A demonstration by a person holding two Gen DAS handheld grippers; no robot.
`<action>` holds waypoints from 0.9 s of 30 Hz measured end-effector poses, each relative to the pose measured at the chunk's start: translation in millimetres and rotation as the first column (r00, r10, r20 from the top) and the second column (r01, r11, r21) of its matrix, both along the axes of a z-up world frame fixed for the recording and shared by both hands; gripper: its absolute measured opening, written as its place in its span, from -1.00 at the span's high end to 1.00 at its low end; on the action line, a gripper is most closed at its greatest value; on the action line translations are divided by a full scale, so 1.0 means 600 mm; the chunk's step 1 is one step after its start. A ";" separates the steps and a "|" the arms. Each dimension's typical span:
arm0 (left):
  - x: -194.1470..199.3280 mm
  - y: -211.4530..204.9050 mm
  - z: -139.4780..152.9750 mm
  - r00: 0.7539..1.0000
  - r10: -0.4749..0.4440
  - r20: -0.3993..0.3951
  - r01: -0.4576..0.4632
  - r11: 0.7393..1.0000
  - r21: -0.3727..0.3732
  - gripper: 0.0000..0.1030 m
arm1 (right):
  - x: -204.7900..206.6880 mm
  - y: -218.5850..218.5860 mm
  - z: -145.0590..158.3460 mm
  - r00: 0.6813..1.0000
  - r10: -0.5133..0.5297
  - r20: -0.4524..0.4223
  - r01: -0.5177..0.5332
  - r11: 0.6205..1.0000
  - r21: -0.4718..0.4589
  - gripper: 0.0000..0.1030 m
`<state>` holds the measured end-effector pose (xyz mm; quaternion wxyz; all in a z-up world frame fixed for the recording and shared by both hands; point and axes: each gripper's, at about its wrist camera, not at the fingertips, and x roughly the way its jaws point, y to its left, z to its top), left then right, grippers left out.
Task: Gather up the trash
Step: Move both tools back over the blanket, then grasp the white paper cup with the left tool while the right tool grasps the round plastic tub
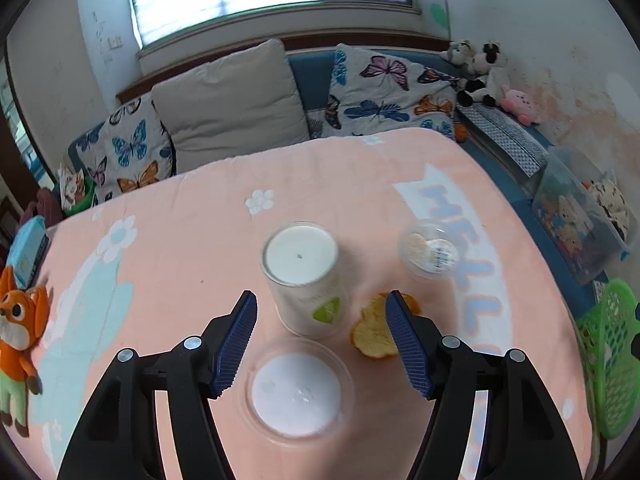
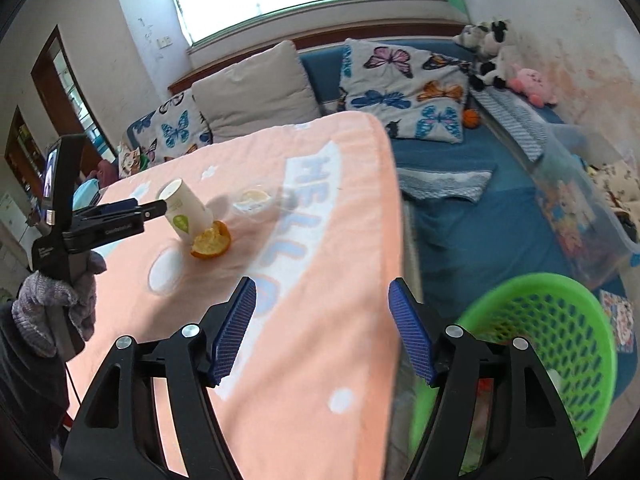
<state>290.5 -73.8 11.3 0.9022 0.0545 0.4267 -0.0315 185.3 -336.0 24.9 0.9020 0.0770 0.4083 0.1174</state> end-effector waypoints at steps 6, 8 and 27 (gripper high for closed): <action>0.038 0.020 -0.024 1.000 0.009 -0.030 -0.010 0.999 -0.034 -0.34 | 0.061 0.055 -0.011 0.999 0.051 -0.013 -0.052 0.999 -0.009 -0.35; 0.047 0.022 -0.031 0.999 0.007 -0.036 -0.008 0.999 -0.043 -0.34 | 0.080 0.071 -0.015 0.998 0.067 -0.016 -0.068 0.998 -0.014 -0.36; 0.091 0.047 -0.059 0.998 -0.034 -0.047 0.027 0.989 -0.147 -0.05 | 0.225 0.198 -0.096 0.980 0.184 -0.073 -0.190 0.977 -0.092 -0.50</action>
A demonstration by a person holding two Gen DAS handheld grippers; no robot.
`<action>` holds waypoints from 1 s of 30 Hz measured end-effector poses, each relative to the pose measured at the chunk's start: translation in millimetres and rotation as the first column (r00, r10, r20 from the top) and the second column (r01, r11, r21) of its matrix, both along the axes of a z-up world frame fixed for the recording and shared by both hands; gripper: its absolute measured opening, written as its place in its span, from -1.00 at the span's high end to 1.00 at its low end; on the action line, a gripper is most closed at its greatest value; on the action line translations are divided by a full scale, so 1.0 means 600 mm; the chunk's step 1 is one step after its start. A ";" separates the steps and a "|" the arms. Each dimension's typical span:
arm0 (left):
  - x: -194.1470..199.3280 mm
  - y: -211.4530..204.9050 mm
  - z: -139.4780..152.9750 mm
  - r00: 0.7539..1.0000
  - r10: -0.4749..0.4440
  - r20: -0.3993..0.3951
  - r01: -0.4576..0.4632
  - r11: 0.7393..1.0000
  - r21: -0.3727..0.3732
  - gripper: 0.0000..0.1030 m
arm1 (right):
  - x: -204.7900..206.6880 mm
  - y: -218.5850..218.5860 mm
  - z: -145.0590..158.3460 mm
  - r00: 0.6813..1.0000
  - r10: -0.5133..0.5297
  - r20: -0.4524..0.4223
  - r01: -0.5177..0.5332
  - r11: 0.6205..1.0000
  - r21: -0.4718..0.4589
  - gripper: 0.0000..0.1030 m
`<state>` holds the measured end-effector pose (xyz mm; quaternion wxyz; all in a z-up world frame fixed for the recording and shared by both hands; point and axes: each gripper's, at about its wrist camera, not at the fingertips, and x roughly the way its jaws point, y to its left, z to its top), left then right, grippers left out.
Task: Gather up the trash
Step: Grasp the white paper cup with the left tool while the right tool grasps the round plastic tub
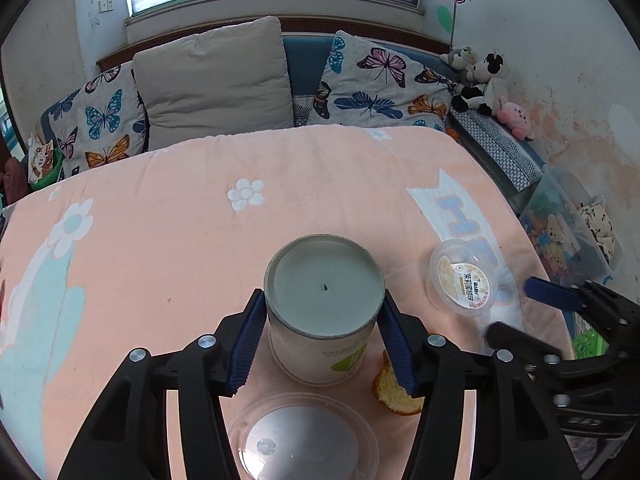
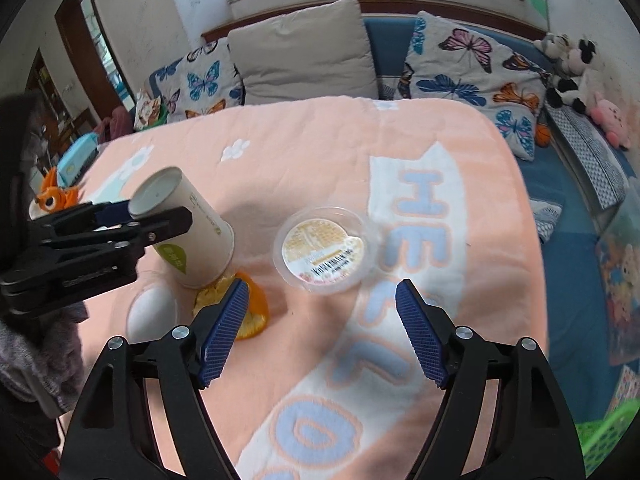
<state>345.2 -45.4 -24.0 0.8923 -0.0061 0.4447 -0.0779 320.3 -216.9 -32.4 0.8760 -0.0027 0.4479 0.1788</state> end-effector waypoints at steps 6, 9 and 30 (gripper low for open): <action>-0.001 -0.004 0.000 1.000 -0.016 0.009 0.016 1.000 0.005 -0.05 | 0.024 0.026 -0.020 1.000 0.005 -0.008 -0.006 0.999 -0.038 -0.52; -0.001 -0.003 0.000 1.000 -0.020 0.010 0.020 1.000 0.003 -0.04 | 0.034 0.029 -0.030 1.000 0.000 -0.015 -0.001 0.999 -0.047 -0.52; -0.039 -0.017 0.041 0.998 -0.043 0.055 0.044 0.999 -0.005 -0.04 | -0.032 -0.023 0.019 0.999 -0.034 0.027 0.034 0.999 -0.010 -0.28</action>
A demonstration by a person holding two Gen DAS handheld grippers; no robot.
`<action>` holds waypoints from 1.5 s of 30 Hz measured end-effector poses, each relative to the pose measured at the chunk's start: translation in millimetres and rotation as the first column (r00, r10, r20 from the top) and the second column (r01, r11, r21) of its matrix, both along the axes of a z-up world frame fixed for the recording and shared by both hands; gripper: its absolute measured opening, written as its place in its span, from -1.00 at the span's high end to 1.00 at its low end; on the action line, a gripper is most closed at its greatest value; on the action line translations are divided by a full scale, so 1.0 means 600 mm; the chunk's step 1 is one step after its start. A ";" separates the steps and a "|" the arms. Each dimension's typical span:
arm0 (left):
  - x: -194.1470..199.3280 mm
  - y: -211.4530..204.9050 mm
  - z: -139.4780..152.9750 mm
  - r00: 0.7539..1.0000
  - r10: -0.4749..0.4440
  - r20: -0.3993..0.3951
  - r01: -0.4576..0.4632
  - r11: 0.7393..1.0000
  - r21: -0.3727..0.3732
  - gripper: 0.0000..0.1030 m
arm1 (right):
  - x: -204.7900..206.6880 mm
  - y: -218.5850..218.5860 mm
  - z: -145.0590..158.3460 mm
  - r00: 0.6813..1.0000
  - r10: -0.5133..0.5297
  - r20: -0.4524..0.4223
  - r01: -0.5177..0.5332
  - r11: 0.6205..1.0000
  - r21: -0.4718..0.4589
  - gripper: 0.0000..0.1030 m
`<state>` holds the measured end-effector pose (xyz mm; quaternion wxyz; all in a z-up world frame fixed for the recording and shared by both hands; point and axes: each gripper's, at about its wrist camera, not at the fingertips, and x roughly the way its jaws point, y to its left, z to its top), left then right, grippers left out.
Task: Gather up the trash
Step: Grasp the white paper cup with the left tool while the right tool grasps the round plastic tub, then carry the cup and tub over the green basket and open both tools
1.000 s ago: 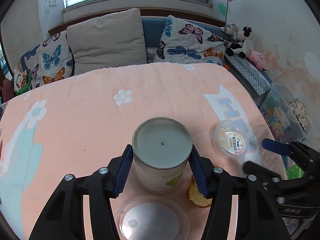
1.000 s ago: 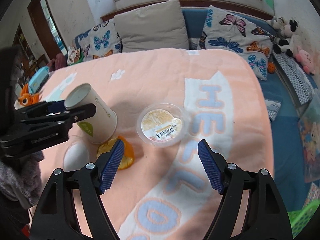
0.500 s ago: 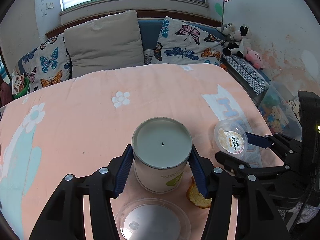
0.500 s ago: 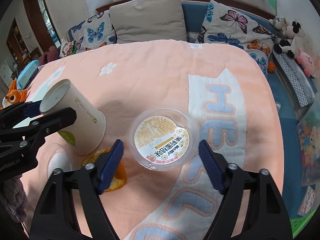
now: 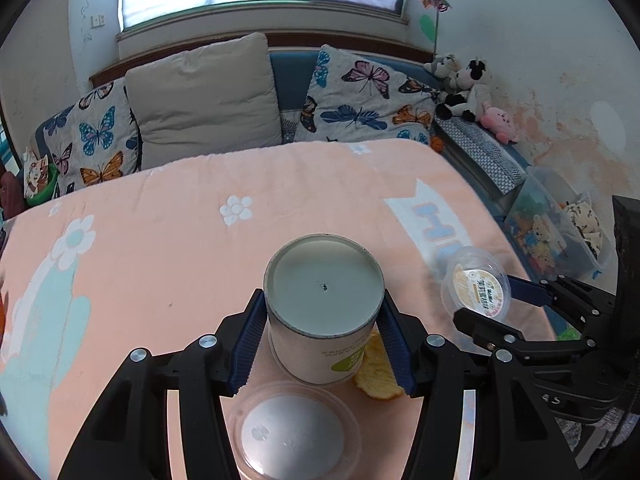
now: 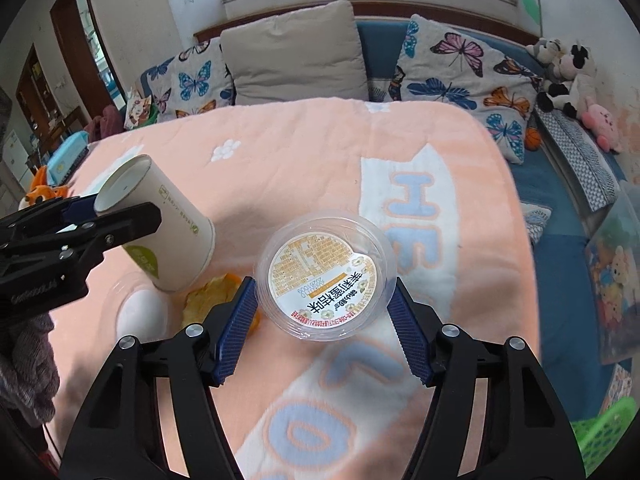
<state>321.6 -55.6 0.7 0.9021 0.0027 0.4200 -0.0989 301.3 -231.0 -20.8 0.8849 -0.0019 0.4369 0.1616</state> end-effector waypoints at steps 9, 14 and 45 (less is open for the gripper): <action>-0.066 -0.041 0.061 0.996 -0.060 0.062 0.061 0.998 -0.012 -0.04 | -0.098 -0.047 0.044 0.999 -0.024 0.043 0.024 1.000 -0.001 -0.28; -0.113 -0.082 0.079 0.990 -0.122 0.069 0.124 0.992 -0.029 -0.04 | -0.162 -0.081 0.057 0.997 -0.047 0.059 0.047 0.999 -0.007 -0.28; -0.284 -0.432 0.050 0.873 -0.487 0.012 0.487 0.871 -0.065 -0.04 | -0.418 -0.428 -0.002 0.915 -0.404 -0.016 0.403 0.914 -0.047 -0.32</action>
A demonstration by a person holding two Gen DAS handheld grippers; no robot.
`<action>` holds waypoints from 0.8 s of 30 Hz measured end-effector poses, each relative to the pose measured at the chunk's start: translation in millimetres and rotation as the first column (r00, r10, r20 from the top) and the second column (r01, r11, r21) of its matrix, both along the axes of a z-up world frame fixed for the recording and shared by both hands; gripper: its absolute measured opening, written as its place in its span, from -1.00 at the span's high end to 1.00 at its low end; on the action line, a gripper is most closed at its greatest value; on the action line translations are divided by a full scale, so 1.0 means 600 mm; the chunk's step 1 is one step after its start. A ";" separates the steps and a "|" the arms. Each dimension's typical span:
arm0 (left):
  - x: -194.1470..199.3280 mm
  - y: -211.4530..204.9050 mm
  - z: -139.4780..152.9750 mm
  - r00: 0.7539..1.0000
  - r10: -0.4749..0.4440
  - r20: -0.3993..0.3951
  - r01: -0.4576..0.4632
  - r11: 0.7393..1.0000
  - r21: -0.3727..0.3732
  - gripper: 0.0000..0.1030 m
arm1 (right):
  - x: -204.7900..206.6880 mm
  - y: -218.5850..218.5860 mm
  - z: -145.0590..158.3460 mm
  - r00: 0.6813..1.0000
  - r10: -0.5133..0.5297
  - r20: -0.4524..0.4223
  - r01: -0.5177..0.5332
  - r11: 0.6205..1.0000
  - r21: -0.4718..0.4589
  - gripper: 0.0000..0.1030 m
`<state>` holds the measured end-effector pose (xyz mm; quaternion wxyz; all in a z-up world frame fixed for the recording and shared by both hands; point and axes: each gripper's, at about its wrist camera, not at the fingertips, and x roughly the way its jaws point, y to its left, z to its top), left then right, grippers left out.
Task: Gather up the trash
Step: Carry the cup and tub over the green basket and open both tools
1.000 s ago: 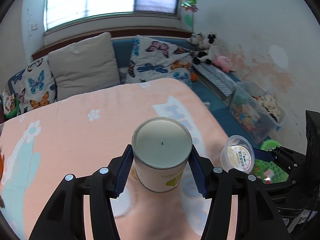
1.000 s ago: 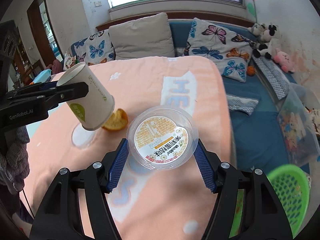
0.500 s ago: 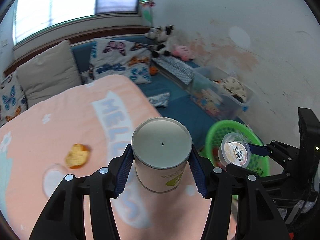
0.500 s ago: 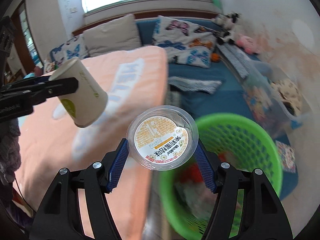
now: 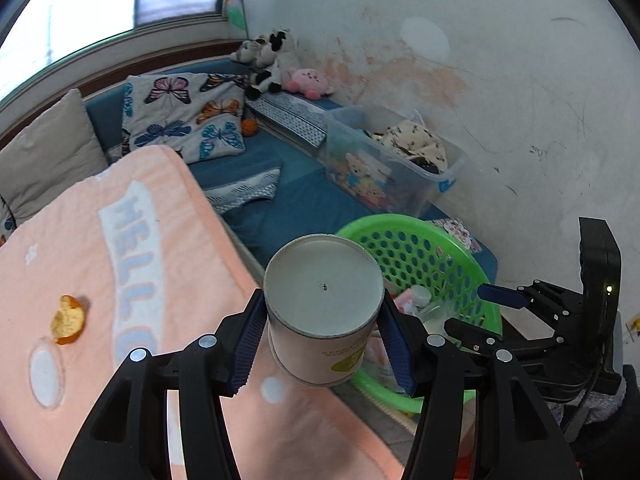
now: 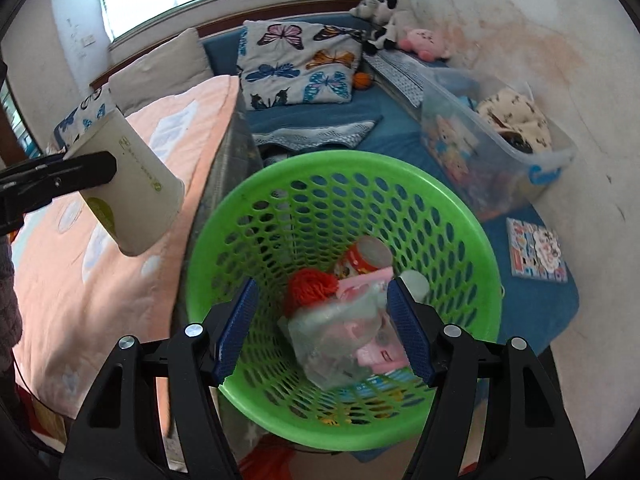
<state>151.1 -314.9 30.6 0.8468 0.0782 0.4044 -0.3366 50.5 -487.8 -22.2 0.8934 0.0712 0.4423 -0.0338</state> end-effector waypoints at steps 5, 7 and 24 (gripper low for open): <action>-0.008 -0.029 -0.013 0.999 -0.028 -0.016 0.028 1.000 0.013 -0.05 | -0.016 -0.015 0.004 1.000 -0.019 0.011 0.019 1.000 0.009 -0.35; -0.011 -0.042 -0.018 0.999 -0.042 -0.023 0.042 0.999 0.015 -0.05 | -0.022 -0.021 0.007 0.999 -0.029 0.017 0.028 0.999 0.015 -0.35; -0.033 -0.082 -0.040 0.994 -0.095 -0.055 0.096 0.995 0.015 -0.43 | -0.041 -0.030 0.016 0.998 -0.042 0.039 0.040 0.998 0.053 -0.40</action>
